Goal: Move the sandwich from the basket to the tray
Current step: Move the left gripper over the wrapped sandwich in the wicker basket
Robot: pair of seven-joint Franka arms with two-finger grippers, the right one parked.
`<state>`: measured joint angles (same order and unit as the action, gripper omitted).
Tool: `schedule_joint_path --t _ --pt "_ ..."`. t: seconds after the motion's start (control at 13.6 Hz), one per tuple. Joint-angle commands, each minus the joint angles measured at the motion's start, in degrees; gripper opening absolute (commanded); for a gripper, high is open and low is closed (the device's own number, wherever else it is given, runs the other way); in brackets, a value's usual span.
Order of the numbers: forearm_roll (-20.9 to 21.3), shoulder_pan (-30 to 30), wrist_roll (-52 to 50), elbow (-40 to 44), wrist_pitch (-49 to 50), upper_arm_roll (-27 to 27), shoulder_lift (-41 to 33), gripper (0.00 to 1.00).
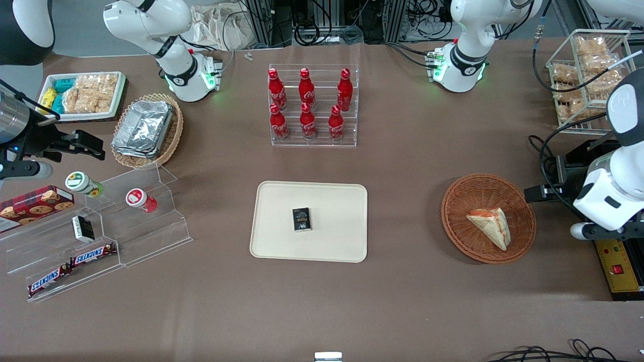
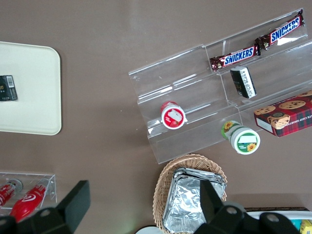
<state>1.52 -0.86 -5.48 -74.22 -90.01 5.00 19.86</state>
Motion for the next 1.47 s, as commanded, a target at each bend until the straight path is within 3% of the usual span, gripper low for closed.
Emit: schedule_joint_path --t 0.0,0.51,0.88,1.39 --pt "-0.82 -0.19 1.43 1.27 1.50 -0.08 0.09 0.99" --pt "-2.23 0.07 0.82 -3.54 1.43 0.01 0.53 0.99" --pt "-1.70 -0.10 -9.97 -21.29 -20.88 -0.08 -1.49 0.99" --pt "-1.79 -1.50 -14.11 -35.54 -34.59 -0.34 -1.05 0.99"
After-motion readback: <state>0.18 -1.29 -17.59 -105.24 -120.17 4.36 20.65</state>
